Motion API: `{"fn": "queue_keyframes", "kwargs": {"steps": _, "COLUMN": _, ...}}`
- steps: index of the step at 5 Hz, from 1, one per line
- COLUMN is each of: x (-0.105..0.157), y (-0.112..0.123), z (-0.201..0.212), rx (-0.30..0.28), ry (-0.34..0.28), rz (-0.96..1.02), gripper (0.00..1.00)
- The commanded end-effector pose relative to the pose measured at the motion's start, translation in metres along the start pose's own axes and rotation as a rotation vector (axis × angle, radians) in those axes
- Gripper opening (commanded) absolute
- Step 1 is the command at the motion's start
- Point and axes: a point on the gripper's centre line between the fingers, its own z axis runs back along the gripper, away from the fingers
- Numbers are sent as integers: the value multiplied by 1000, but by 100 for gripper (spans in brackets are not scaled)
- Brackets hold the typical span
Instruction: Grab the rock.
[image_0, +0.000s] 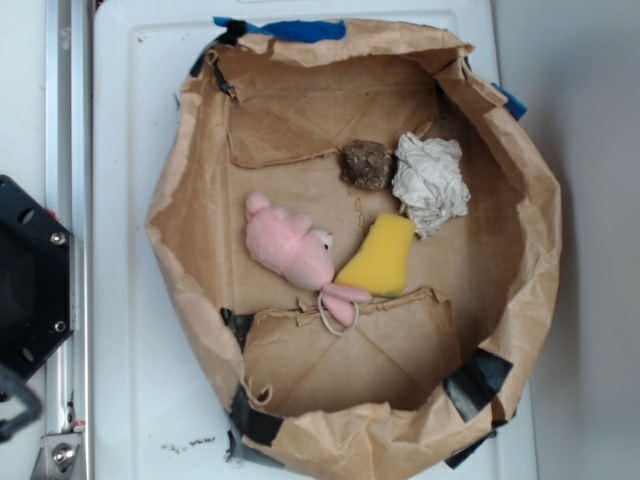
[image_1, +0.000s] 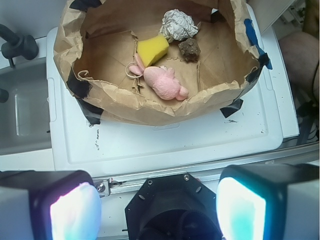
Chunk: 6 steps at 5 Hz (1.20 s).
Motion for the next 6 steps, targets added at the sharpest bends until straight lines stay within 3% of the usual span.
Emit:
{"fn": "queue_keyframes", "kwargs": {"steps": 1, "x": 0, "y": 0, "z": 0, "rx": 0, "ry": 0, "rz": 0, "gripper": 100}}
{"fn": "queue_keyframes", "kwargs": {"steps": 3, "x": 71, "y": 5, "z": -17, "rx": 14, "ry": 33, "rz": 58, "gripper": 100}}
{"fn": "queue_keyframes", "kwargs": {"steps": 4, "x": 98, "y": 13, "z": -17, "rx": 6, "ry": -2, "rz": -2, "gripper": 100}}
{"fn": "queue_keyframes", "kwargs": {"steps": 5, "x": 109, "y": 6, "z": -25, "rx": -20, "ry": -37, "rz": -235, "gripper": 100}}
{"fn": "queue_keyframes", "kwargs": {"steps": 6, "x": 141, "y": 15, "z": -34, "rx": -65, "ry": -53, "rz": -457, "gripper": 100}}
